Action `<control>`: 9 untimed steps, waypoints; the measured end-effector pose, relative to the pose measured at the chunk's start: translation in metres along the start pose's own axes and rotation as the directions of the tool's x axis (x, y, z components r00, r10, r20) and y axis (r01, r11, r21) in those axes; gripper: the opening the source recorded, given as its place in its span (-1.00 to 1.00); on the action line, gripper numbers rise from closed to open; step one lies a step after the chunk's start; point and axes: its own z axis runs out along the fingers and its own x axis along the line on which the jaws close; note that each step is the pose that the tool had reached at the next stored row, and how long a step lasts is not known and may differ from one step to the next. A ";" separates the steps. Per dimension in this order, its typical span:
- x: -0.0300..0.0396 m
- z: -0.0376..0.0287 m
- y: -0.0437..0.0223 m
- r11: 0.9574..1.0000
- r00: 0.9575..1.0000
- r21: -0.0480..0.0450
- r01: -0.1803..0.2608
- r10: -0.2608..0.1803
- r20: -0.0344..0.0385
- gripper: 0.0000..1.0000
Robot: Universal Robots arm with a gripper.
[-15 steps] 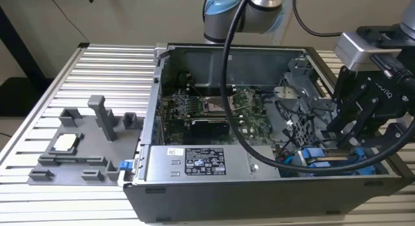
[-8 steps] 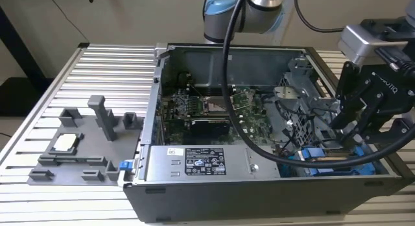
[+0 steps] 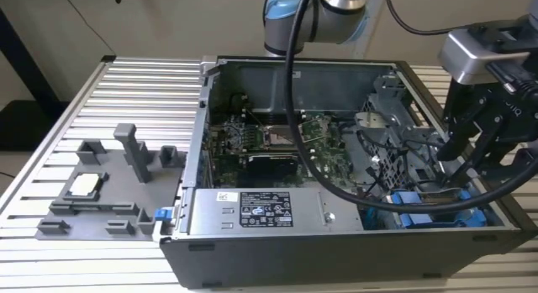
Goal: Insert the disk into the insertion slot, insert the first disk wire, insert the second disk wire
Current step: 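Insert the disk into the insertion slot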
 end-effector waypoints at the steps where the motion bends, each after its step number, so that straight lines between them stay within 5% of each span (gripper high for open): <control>1: -0.0001 -0.0008 0.0000 1.000 1.000 0.004 0.000 0.000 0.002 -0.18; 5: -0.0011 -0.0013 0.0006 0.999 1.000 0.035 0.002 -0.002 0.005 -0.18; 9: -0.0013 -0.0012 0.0018 0.996 1.000 0.089 0.006 -0.007 0.012 -0.18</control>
